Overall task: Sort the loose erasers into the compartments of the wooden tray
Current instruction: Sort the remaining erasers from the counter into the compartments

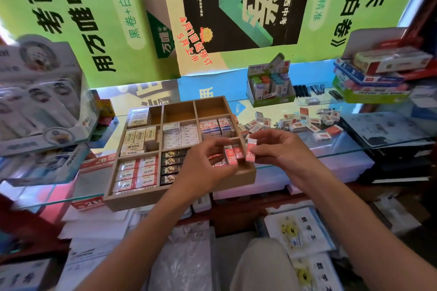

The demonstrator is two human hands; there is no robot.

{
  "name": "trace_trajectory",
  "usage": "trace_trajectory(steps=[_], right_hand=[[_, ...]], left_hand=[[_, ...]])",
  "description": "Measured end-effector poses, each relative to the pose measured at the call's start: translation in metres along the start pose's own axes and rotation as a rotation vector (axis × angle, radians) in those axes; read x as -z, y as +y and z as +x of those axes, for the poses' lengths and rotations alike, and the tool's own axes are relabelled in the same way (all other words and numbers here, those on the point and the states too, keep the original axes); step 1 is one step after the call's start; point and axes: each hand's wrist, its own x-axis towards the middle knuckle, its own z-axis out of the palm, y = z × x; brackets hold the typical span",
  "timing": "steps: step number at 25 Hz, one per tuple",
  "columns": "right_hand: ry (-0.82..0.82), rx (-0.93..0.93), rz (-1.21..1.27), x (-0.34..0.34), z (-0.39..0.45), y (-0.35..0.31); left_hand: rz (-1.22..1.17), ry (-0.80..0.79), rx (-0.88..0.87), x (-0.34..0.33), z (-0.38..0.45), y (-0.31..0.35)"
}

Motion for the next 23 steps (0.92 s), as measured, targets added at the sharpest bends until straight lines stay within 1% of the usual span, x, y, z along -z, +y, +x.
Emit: trace_trajectory(steps=[2, 4, 6, 8, 11, 15, 20, 22, 23], right_hand=[[0.003, 0.023, -0.202, 0.000, 0.008, -0.004], [-0.001, 0.034, -0.330, 0.001, 0.015, -0.008], [-0.017, 0.034, -0.371, 0.001, 0.019, -0.012], [-0.055, 0.036, -0.424, -0.001, 0.021, -0.015], [-0.120, 0.054, -0.514, -0.007, 0.023, -0.016], [-0.116, 0.071, -0.536, -0.011, 0.028, -0.018], [-0.108, 0.023, -0.484, -0.010, 0.033, -0.017], [-0.121, 0.016, -0.496, -0.009, 0.034, -0.019], [-0.142, 0.028, -0.543, -0.009, 0.035, -0.020]], left_hand=[[0.199, -0.018, 0.015, -0.005, 0.008, 0.002], [0.249, -0.056, 0.042, -0.008, 0.014, 0.004], [0.258, -0.109, 0.073, -0.008, 0.018, 0.006], [0.324, -0.165, 0.072, -0.005, 0.020, 0.007], [0.379, -0.186, 0.066, -0.001, 0.023, 0.005], [0.369, -0.218, 0.068, 0.002, 0.024, 0.004], [0.368, -0.271, 0.114, -0.001, 0.033, 0.007], [0.403, -0.244, 0.098, -0.005, 0.033, 0.006], [0.432, -0.218, 0.078, -0.007, 0.031, 0.005]])
